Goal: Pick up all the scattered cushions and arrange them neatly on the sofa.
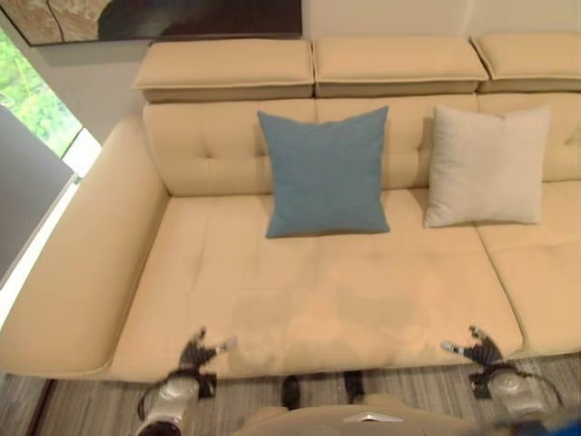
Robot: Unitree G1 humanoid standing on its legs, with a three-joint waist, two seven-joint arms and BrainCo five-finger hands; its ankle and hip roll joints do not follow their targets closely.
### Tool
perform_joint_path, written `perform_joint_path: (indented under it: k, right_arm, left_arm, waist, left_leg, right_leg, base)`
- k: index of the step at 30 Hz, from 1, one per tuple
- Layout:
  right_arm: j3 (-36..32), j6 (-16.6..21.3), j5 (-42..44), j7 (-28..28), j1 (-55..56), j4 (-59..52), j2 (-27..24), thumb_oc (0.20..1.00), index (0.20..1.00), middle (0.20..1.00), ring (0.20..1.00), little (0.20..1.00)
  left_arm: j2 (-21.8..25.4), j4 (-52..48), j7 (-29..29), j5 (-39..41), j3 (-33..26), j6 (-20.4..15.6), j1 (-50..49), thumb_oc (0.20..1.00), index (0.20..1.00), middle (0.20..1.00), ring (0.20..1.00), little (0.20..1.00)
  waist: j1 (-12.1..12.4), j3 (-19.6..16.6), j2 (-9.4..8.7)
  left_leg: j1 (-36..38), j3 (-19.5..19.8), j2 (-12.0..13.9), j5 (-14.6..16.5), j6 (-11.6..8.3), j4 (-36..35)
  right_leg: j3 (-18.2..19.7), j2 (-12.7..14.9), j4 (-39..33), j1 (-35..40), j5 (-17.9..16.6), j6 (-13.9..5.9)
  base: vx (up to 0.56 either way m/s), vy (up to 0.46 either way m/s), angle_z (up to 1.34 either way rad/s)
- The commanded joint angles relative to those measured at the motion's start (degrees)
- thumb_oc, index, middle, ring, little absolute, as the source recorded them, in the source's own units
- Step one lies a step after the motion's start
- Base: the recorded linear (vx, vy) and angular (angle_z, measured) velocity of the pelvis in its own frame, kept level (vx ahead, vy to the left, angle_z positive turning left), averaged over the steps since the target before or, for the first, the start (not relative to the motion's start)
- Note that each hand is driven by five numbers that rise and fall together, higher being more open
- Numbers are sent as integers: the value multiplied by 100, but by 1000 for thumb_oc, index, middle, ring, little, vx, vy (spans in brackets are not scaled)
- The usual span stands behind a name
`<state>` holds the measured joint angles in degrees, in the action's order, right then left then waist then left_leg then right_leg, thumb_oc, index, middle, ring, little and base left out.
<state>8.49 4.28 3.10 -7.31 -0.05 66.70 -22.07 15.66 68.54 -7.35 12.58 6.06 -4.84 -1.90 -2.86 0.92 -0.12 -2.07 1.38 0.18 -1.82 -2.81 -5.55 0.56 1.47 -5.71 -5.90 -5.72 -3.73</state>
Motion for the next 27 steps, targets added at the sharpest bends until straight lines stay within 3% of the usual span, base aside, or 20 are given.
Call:
perform_joint_path:
  k: [1, 7, 12, 15, 16, 17, 19, 22, 25, 26, 27]
  right_arm:
    - [16, 58, -172, -68, -307, -37, -207, 1000, 1000, 1000, 1000, 1000]
    - [-54, -25, -208, -62, -88, 516, -17, 1000, 1000, 1000, 1000, 1000]
    - [-80, -94, -125, -67, -47, 774, 61, 1000, 1000, 1000, 1000, 1000]
    - [-57, -115, -106, -86, -169, 829, -3, 1000, 1000, 1000, 1000, 1000]
    - [-109, -170, -27, -68, -157, 823, 14, 1000, 1000, 1000, 1000, 1000]
    - [-135, -219, 11, -66, -160, 845, 15, 1000, 1000, 1000, 1000, 1000]
    - [-139, -260, -22, -65, -161, 847, 35, 1000, 1000, 1000, 1000, 1000]
    - [-83, -295, -110, -73, -272, 860, 63, 1000, 1000, 1000, 1000, 1000]
    - [-46, -290, -119, -71, -390, 808, 149, 1000, 1000, 1000, 1000, 1000]
    - [3, -283, -149, -57, -402, 807, 164, 1000, 1000, 1000, 1000, 1000]
    - [90, -278, -228, -46, -427, 824, 168, 1000, 1000, 1000, 1000, 1000]
  left_arm:
    - [233, -144, 27, -347, 39, -14, 349, 1000, 1000, 1000, 1000, 1000]
    - [189, 126, -7, -600, 48, 83, 240, 1000, 1000, 1000, 1000, 1000]
    - [160, 139, -24, -803, 281, 119, 391, 1000, 1000, 1000, 1000, 1000]
    - [121, 123, -20, -838, 386, 100, 543, 1000, 1000, 1000, 1000, 1000]
    - [105, 101, -10, -800, 418, 131, 603, 1000, 1000, 1000, 1000, 1000]
    - [68, 46, -10, -861, 535, 151, 650, 1000, 1000, 1000, 1000, 1000]
    - [60, 4, 30, -896, 600, 146, 679, 1000, 1000, 1000, 1000, 1000]
    - [92, -68, 30, -877, 588, 135, 679, 1000, 1000, 1000, 1000, 1000]
    - [163, -59, 31, -853, 507, 117, 640, 1000, 1000, 1000, 1000, 1000]
    - [193, -59, 31, -856, 523, 114, 661, 1000, 1000, 1000, 1000, 1000]
    - [218, -54, 53, -872, 533, 121, 666, 1000, 1000, 1000, 1000, 1000]
  waist:
    - [18, -76, -20]
    - [4, -20, -52]
    - [10, 100, -192]
    - [-5, 178, -382]
    - [-47, 180, -353]
    - [-145, 204, -256]
    - [-191, 251, -267]
    - [-134, 397, -287]
    - [-40, 500, -317]
    - [-20, 542, -305]
    - [75, 602, -207]
  left_leg:
    - [30, -143, 90, -320, -443, 55]
    - [263, -91, 201, -354, -438, 55]
    - [110, 108, 240, -450, -436, 157]
    - [-57, 626, -224, 248, -238, 1186]
    - [102, 854, -270, 366, -184, 1330]
    - [211, 1002, -305, 337, -118, 916]
    - [278, 934, -381, 514, -35, 840]
    - [231, 851, -585, 524, 60, 812]
    - [191, 547, -614, 401, 152, 602]
    - [117, 485, -589, 326, 175, 600]
    - [24, 369, -504, 220, 221, 576]
  right_leg:
    - [-225, 69, 74, 306, 140, -422]
    - [-226, -75, 312, 498, 353, -280]
    - [-240, -156, 111, 537, 297, -244]
    - [-20, -28, 235, 237, 137, -256]
    - [146, -57, 407, -5, 59, -259]
    - [348, -87, 519, -202, -38, -311]
    - [428, -21, 572, -295, -101, -364]
    - [572, 33, 523, -524, -400, -581]
    - [518, 15, 470, -833, -594, -749]
    - [391, -13, 714, -857, -459, -706]
    - [34, 30, 1250, -686, -4, -520]
  base:
    - [-16, -26, 6]
    - [-49, -70, 9]
    - [-129, -54, 20]
    - [-209, 23, -10]
    - [-221, 205, -58]
    - [-197, 225, -56]
    - [-132, 199, -40]
    - [-178, 180, -69]
    - [-258, 166, -89]
    - [-431, 149, -134]
    - [-458, 95, -133]
